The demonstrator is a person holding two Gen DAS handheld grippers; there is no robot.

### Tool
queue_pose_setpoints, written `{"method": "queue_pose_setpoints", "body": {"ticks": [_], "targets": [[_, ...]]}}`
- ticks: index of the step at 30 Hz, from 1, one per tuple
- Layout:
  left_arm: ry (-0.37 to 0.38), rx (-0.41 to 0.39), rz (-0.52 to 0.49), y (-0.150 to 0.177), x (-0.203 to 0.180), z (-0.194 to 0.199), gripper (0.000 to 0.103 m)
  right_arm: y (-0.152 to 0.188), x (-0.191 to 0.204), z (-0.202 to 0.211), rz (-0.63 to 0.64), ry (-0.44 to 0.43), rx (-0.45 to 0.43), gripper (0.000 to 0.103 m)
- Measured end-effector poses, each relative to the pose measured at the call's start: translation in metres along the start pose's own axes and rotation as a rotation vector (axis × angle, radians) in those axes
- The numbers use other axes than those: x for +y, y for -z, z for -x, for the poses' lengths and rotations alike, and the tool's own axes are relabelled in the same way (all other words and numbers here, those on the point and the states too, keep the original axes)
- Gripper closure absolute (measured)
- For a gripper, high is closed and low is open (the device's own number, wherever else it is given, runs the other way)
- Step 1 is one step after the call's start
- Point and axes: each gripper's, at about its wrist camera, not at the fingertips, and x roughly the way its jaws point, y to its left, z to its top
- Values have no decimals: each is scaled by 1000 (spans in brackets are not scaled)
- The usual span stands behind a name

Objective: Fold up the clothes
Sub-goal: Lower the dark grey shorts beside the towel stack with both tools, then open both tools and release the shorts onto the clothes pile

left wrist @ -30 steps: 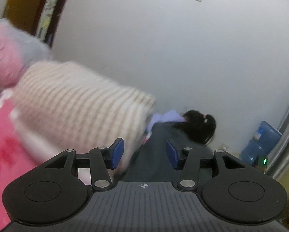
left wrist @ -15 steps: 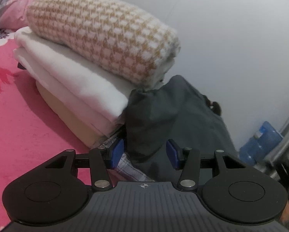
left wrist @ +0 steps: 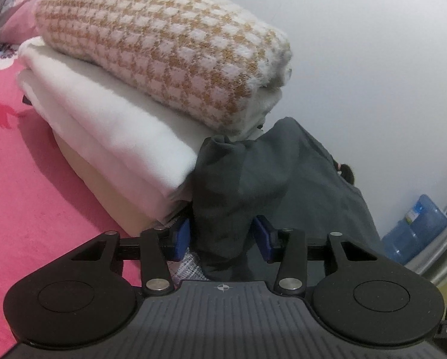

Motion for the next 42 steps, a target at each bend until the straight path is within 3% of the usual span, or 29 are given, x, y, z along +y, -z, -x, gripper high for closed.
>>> {"method": "queue_pose_setpoints", "body": {"ticks": [3,5,8,10,13,22,23,24,26,28,32,37,42], "targets": [[15,6,8,3,1,-3,60,1,-1,5,-12,-16,0,56],[14,8,0,5,2,-4,60,1,-1,6,-15,-25,-2,48],[23,8,-10,8,4,0,59,3,2,3,9,-28,1,48],[33,11,-25,13,4,1,58,4,5,0,34,-31,1,50],[31,23,-55,18,4,-1,58,5,9,0,65,-21,-16,66],[12,-30,-41,12,3,-6,59,3,2,-8,6,-42,-3,64],[15,-26,-43,11,2,-9,65,3,2,-10,2,-44,-5,64],[13,-23,-43,11,2,-12,79,3,2,-12,4,-45,-12,64],[1,-11,-22,12,2,-16,100,4,0,-15,-1,-43,-27,89],[-7,-6,25,11,4,-15,101,5,-1,-11,-11,-56,-40,94],[77,13,155,4,7,2,102,4,0,4,-21,-92,-64,95],[117,47,188,4,8,14,102,8,-2,20,-35,-105,-60,95],[72,80,228,14,22,6,101,17,-12,11,-50,-73,-47,95]]}}
